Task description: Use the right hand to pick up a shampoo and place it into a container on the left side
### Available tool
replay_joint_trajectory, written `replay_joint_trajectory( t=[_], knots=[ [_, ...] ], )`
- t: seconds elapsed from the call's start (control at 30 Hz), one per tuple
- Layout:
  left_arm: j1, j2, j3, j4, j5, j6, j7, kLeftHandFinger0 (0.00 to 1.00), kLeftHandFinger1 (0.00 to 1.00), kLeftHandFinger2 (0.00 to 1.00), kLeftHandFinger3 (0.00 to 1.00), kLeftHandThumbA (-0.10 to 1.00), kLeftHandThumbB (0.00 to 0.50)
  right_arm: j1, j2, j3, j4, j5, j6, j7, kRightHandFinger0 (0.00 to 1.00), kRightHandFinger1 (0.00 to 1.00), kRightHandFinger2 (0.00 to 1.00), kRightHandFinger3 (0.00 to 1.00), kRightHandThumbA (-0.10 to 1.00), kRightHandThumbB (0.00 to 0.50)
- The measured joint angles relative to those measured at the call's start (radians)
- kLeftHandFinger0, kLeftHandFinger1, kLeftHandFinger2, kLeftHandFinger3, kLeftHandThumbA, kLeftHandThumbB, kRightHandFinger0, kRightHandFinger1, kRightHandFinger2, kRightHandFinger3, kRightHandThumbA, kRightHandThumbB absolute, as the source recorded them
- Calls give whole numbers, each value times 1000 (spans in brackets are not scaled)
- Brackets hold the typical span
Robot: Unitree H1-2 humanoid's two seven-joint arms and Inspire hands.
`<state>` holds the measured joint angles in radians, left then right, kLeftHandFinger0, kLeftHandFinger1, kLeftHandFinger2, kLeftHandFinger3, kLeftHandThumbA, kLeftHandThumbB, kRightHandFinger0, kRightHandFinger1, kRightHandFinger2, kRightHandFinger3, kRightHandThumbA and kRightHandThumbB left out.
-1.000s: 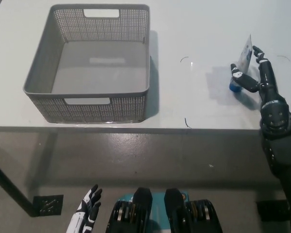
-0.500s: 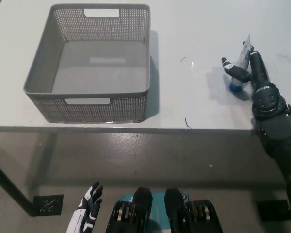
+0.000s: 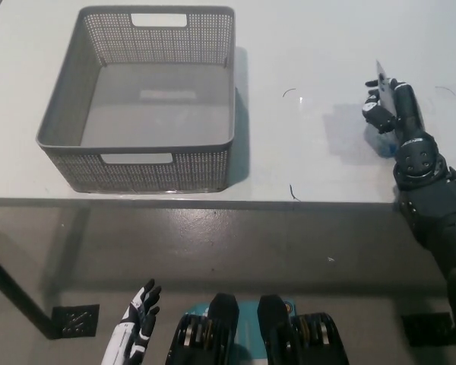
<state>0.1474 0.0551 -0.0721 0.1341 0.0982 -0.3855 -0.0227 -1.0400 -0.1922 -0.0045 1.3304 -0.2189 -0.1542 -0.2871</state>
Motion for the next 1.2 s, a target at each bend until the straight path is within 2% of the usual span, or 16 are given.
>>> replay_joint_trajectory(
  t=[0.17, 0.3, 0.43, 0.6, 0.67, 0.77, 0.8, 0.83, 0.9, 0.93, 1.1, 1.2],
  knots=[
    [-5, 0, 2, 3, 1, 0, 0, 1000, 1000, 1000, 1000, 941, 165, 0, 0, -17, -1, 14, -17, -12, 0, 292, 708, 697, -100, 167],
    [-5, 0, 4, 3, 1, 0, 0, 1000, 1000, 1000, 1000, 945, 161, 0, 0, -38, -18, 30, -22, -22, 0, 290, 710, 744, -100, 140],
    [-7, 0, 4, 3, 1, 0, 0, 1000, 1000, 1000, 1000, 949, 162, 1, 2, -47, -109, 41, -27, -25, 0, 299, 747, 785, -100, 148],
    [-7, 0, 4, 5, 2, 0, 0, 1000, 1000, 1000, 1000, 952, 158, 1, 20, -43, -289, 45, -27, -27, 0, 282, 716, 679, -100, 155],
    [-7, 0, 4, 6, 2, 0, 0, 1000, 1000, 1000, 1000, 951, 159, 4, 35, -37, -359, 45, -26, -26, 0, 304, 720, 696, -100, 153],
    [-7, 0, 4, 6, 2, 0, 0, 1000, 1000, 1000, 1000, 951, 158, 9, 72, -31, -479, 46, -1, -21, 0, 308, 721, 720, -100, 156],
    [-7, 0, 3, 6, 2, 0, 0, 1000, 1000, 1000, 1000, 948, 150, 11, 85, -30, -513, 47, 10, -19, 0, 283, 657, 712, -100, 158],
    [-7, 0, 3, 6, 2, 0, 0, 1000, 1000, 1000, 1000, 945, 148, 14, 104, -28, -555, 48, 24, -17, 0, 281, 655, 712, -100, 158],
    [-6, 0, 3, 6, 3, 0, 0, 1000, 1000, 1000, 1000, 948, 155, 17, 137, -23, -618, 48, 50, -15, 0, 296, 682, 735, -100, 145],
    [-5, 0, 2, 6, 3, 0, 0, 1000, 1000, 1000, 1000, 952, 166, 17, 161, -18, -656, 48, 64, -14, 0, 338, 739, 778, -100, 129],
    [-4, 0, 1, 9, 9, -2, 0, 1000, 1000, 1000, 1000, 969, 149, 8, 267, 22, -706, 49, 104, 2, 2, 382, 775, 841, -100, 161],
    [-4, 2, -1, 11, 12, -3, 0, 1000, 1000, 1000, 1000, 994, 149, 1, 314, 48, -695, 49, 113, 11, 0, 388, 790, 815, -100, 149]
  ],
)
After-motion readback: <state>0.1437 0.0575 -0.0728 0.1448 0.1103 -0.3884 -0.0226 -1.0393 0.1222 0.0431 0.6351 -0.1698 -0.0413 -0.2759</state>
